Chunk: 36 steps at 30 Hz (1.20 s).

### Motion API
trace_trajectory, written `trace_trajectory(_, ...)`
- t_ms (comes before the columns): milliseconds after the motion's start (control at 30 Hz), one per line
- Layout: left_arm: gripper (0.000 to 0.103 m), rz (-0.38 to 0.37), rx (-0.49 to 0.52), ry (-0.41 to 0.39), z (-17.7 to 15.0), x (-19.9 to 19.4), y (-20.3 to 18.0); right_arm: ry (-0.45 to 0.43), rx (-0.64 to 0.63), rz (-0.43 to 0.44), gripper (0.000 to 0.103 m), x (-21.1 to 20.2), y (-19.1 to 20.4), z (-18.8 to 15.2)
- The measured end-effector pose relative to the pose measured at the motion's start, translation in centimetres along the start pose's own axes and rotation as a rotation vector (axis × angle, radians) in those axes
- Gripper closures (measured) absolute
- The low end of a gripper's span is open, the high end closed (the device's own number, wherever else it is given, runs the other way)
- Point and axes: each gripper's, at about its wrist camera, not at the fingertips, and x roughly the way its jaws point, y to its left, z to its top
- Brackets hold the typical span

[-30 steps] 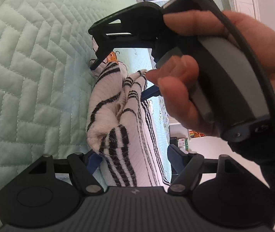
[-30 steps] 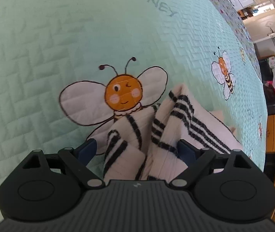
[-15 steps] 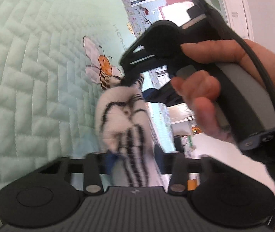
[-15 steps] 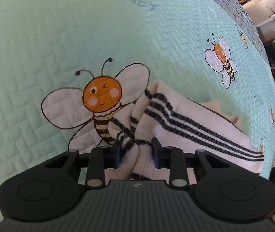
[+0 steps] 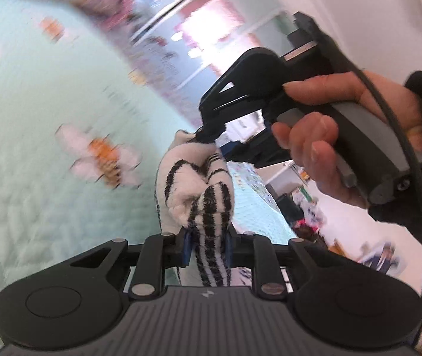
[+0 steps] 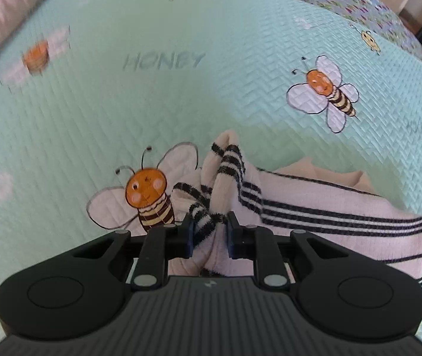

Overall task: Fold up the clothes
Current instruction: 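Lift the bundle with both grippers and fold it over onto itself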

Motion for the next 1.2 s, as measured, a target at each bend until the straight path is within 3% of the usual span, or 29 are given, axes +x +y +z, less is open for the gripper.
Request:
trace_trajectory(267,0.083,-0.020,0.368,0.009,-2.4,0.6,-10.1,-0.125,0.207,0.265,0.082,-7.8,-11.8,-0.9)
trace_trajectory(400,0.083,-0.032,0.557,0.060,-4.3,3.7,-15.6,-0.189,0.297,0.374,0.083,-9.9,-19.9,-2.2)
trace_trajectory(533,0.083,-0.032,0.742,0.152,-8.2,6.9,-20.3,-0.225,0.431,0.473,0.083,-9.0,-28.8,-4.9)
trace_trajectory(733,0.083,0.007,0.970,0.334,-14.9,11.4,-22.2,-0.223,0.656,0.630,0.083,-2.2,-39.2,-11.5)
trace_trajectory(867,0.083,0.045,1.053,0.441,-17.5,13.3,-21.4,-0.199,0.762,0.690,0.083,2.9,-42.0,-14.7)
trace_trajectory(967,0.083,0.046,1.105,0.462,-18.0,13.1,-21.1,-0.200,0.833,0.738,0.083,4.9,-42.7,-16.9)
trace_trajectory(1200,0.085,0.019,1.207,0.482,-18.9,11.6,-22.0,-0.312,0.897,0.795,0.090,3.4,-43.7,-20.1)
